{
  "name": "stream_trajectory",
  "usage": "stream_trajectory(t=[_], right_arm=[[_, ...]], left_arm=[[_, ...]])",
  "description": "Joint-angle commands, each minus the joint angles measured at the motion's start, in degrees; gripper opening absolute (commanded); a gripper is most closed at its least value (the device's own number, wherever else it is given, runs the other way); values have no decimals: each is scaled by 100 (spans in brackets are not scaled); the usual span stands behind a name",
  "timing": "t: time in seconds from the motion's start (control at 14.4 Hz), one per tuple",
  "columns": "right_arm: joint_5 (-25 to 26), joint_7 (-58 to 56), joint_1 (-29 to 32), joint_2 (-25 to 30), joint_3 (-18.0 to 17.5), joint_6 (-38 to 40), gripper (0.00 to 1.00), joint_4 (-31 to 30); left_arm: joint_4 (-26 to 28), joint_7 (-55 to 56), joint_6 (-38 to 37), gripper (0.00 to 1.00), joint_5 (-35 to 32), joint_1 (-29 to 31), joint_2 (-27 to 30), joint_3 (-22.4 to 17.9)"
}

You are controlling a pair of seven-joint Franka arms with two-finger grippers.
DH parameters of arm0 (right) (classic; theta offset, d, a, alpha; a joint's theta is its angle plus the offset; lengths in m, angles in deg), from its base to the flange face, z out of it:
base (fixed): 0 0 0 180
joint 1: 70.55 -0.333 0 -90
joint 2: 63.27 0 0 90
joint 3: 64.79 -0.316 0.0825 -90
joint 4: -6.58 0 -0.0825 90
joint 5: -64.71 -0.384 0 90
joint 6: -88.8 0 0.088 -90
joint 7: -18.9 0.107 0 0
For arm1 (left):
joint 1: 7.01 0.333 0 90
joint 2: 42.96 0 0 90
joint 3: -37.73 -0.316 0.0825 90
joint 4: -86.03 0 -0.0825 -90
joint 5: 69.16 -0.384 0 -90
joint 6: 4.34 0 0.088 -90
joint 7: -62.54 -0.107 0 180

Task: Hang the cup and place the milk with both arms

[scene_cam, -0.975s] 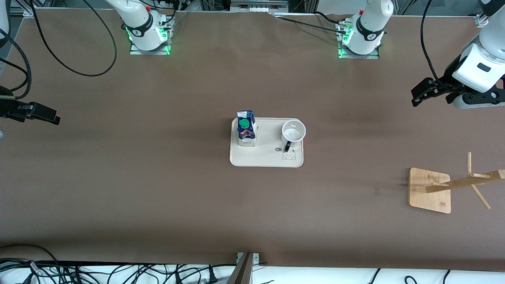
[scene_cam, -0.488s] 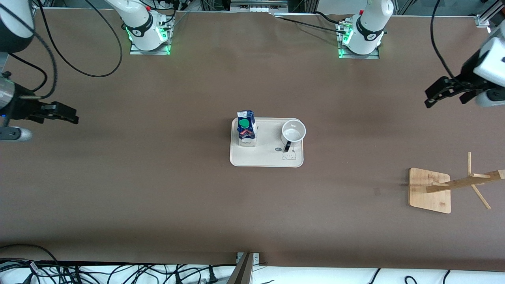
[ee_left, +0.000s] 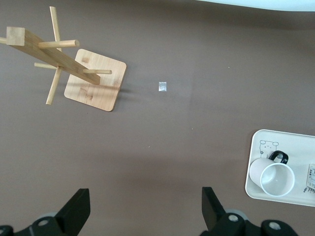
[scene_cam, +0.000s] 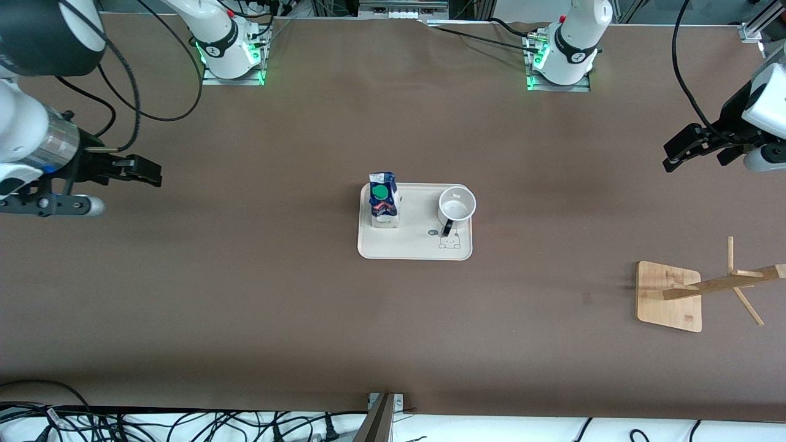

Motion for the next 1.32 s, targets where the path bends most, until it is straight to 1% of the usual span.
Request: stream_trajectory(t=[0.0, 0.07, 0.14, 0.49, 0.63, 0.77, 0.91, 1.25], right_arm=[[-285, 95, -145, -90, 12, -23, 100, -14], [-627, 122, -155, -161, 12, -49, 100, -14], [-839, 200, -155, -222, 21, -119, 100, -14], [-946, 342, -155, -477, 12, -339, 100, -14], [-1060, 376, -277, -495, 12, -471, 100, -14], [-1069, 595, -374, -539, 12, -594, 100, -14], [-1061, 806, -567, -566, 12, -699, 100, -14], [-1052, 1754, -1129, -601, 12, -998, 100, -14]], left_arm=[[-216, -87, -163, 100, 112, 12, -83, 4], [-216, -88, -163, 100, 112, 30, -83, -5], [-225, -88, -163, 100, 112, 39, -83, -14], [-199, -105, -154, 100, 112, 47, -48, 4], [-190, -105, -172, 100, 112, 56, -13, 4], [-190, -96, -172, 100, 112, 30, 48, -22], [-199, -105, -172, 100, 112, -5, 66, -58], [-146, -105, -137, 100, 121, -102, 67, -5]])
